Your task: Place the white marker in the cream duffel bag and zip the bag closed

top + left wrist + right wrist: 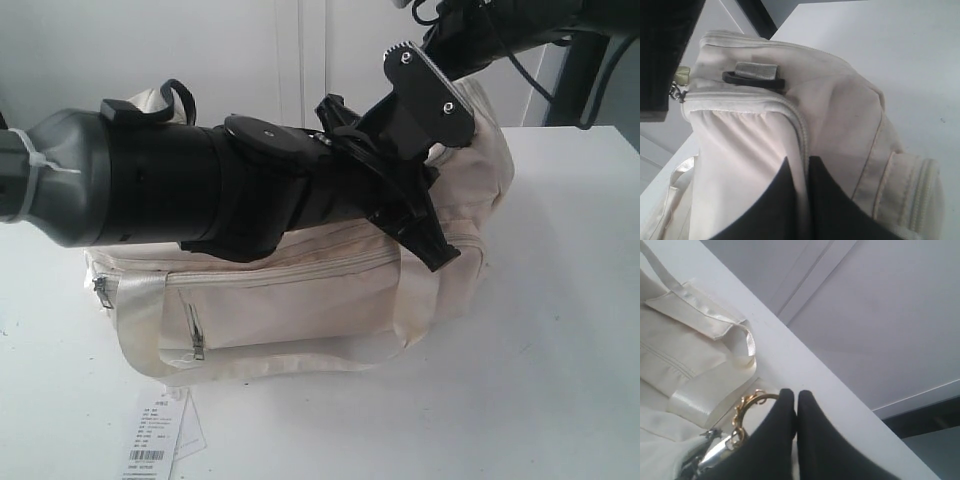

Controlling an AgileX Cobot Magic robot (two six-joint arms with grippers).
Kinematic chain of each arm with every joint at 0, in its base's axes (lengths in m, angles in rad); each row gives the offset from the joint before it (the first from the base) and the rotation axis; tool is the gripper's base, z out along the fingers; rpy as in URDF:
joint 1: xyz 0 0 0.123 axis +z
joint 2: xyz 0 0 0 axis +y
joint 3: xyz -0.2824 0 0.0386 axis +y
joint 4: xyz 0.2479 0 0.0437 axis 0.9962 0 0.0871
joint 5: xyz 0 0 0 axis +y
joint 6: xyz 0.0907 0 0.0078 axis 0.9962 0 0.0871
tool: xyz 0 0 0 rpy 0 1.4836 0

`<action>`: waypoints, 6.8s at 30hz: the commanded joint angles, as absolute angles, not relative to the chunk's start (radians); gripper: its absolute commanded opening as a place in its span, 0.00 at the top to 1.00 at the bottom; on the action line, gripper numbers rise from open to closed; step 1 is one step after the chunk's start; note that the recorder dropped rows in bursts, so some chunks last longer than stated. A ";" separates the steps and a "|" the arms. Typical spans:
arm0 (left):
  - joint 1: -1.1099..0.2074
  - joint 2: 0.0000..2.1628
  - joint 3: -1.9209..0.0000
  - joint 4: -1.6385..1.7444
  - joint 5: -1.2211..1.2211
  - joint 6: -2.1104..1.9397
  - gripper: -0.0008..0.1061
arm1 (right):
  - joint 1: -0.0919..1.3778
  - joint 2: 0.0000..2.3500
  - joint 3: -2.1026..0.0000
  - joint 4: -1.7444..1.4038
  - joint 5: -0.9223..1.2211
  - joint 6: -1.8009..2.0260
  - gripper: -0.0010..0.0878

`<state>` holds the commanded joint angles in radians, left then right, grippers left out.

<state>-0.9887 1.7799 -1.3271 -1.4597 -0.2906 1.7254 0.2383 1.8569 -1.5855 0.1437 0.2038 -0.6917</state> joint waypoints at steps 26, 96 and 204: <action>-0.989 1.780 -1.327 -1.523 -0.436 1.723 0.50 | 0.228 1.733 -1.586 0.135 0.486 -0.604 0.41; -0.180 1.183 -0.933 -1.664 0.785 2.034 0.99 | 0.139 1.560 -1.581 0.186 1.046 -0.494 0.99; -0.174 0.199 -0.339 -0.044 0.070 0.036 0.99 | -0.091 0.079 -0.365 0.195 0.241 -0.354 0.99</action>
<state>-0.1743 0.1990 -0.3386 -0.0444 0.0697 0.0362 -0.0909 0.0787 -0.3649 0.1947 0.2411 -0.3544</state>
